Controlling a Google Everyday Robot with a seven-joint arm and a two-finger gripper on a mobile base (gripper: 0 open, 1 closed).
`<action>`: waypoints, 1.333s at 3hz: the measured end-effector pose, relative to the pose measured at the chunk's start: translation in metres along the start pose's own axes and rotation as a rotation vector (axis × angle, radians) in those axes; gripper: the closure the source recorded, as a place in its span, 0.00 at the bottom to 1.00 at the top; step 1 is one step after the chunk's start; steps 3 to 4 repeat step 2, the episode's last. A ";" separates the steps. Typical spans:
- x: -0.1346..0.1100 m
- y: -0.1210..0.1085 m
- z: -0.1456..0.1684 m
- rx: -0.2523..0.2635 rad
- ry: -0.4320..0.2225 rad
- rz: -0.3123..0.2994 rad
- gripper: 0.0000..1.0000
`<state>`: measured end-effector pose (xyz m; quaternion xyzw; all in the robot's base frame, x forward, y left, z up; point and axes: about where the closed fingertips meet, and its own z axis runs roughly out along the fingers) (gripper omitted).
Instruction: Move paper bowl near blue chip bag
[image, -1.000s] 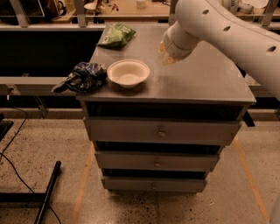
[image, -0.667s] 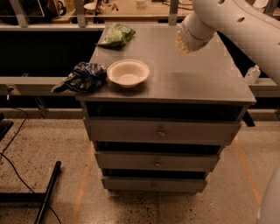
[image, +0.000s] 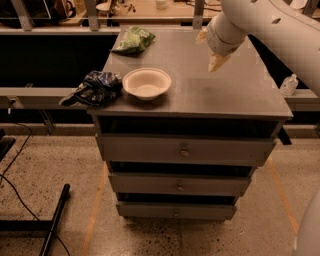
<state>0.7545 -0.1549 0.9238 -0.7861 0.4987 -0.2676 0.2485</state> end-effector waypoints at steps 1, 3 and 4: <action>-0.001 0.001 0.002 -0.003 -0.002 -0.001 0.03; -0.002 0.001 0.003 -0.004 -0.003 -0.002 0.00; -0.002 0.001 0.003 -0.004 -0.003 -0.002 0.00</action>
Offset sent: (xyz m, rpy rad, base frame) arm 0.0003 0.0009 -0.0018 -0.0004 0.0027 0.0014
